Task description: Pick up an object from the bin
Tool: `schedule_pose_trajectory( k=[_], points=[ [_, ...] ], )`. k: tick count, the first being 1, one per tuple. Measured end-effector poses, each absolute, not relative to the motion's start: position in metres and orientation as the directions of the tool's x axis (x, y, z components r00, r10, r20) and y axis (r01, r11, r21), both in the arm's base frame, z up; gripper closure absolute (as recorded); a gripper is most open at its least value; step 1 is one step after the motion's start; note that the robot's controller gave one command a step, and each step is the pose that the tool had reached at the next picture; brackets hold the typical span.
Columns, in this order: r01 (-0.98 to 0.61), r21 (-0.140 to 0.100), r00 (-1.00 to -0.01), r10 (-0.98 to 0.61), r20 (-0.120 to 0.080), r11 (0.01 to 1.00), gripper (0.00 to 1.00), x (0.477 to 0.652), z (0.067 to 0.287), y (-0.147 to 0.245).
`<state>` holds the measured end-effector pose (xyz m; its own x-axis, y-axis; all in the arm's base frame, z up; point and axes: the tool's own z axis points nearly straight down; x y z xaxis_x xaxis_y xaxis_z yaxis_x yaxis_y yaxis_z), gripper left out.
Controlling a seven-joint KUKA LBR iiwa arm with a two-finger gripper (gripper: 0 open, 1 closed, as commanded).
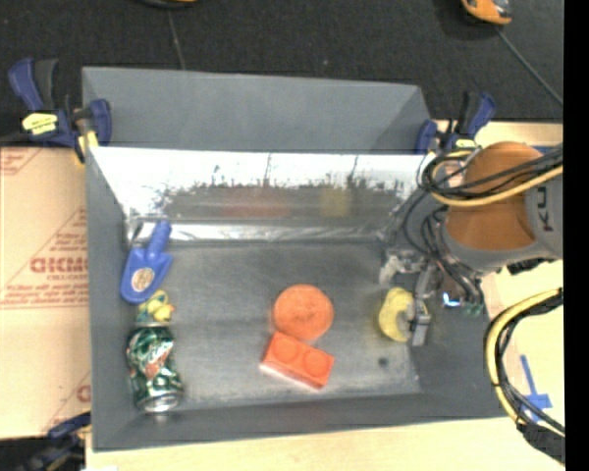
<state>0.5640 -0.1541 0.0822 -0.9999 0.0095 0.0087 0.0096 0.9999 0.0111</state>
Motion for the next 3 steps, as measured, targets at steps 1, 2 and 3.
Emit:
schedule_pose_trajectory(
  k=[1,2,3],
  points=[
    [0.004,0.003,-1.000,0.004,-0.010,1.000,0.00,0.565,0.098,-0.149],
    [-0.341,0.010,-0.940,-0.341,-0.003,0.940,0.00,0.548,0.101,-0.159],
    [-0.500,-0.002,-0.866,-0.500,-0.009,0.866,0.00,0.563,0.076,-0.159]
  ],
)
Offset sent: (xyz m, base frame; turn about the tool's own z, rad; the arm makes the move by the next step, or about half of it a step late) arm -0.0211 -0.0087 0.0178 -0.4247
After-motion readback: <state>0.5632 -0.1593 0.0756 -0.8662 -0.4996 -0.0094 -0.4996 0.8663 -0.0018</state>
